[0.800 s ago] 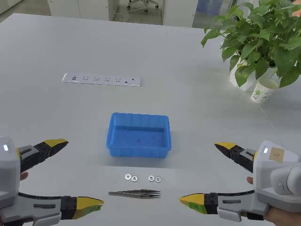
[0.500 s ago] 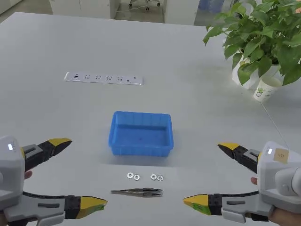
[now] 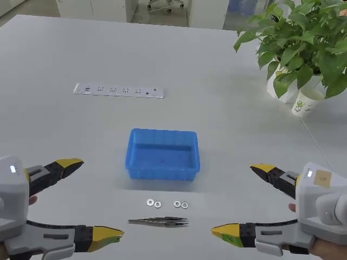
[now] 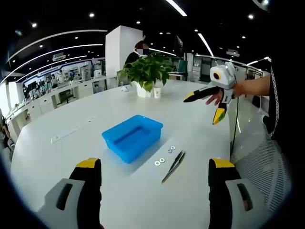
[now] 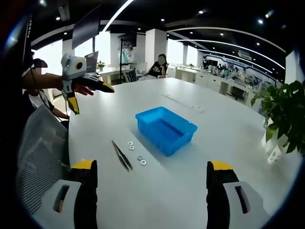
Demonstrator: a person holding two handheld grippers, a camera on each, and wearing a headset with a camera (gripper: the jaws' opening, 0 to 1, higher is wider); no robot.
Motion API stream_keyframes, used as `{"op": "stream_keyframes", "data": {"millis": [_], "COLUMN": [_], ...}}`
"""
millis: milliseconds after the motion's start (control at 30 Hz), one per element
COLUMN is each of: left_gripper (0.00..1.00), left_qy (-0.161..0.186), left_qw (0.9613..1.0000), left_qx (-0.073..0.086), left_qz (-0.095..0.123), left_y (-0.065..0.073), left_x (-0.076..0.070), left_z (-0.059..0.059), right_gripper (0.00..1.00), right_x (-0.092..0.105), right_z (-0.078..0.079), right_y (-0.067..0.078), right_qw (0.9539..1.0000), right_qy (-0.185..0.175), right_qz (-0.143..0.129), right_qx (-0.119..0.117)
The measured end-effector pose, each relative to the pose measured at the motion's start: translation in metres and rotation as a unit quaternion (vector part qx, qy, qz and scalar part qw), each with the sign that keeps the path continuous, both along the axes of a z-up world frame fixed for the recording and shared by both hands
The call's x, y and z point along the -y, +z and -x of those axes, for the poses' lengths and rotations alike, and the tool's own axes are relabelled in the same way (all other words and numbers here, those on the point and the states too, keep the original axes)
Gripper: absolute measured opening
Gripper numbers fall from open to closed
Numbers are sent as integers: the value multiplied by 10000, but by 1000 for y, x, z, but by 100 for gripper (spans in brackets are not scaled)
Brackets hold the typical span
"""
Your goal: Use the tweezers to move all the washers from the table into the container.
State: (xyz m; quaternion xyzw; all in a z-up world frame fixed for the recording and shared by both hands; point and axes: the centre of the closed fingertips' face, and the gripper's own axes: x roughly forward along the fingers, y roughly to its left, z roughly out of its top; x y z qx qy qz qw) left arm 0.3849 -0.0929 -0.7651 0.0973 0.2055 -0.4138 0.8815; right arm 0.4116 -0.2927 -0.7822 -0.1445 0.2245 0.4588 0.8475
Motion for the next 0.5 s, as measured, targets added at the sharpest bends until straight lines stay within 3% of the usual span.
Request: {"op": "stream_keyframes", "data": {"millis": [500], "left_gripper": [97], "left_qy": [-140], "left_qw": [9998], "left_qx": [-42], "left_qz": [-104], "left_y": [-4], "left_x": [7], "left_z": [-1], "right_gripper": [96], "right_x": [-2], "right_z": [-2], "right_y": [-2], "right_qw": [9999], "right_qy": [82], "right_qz": [71], "right_qx": [-12]}}
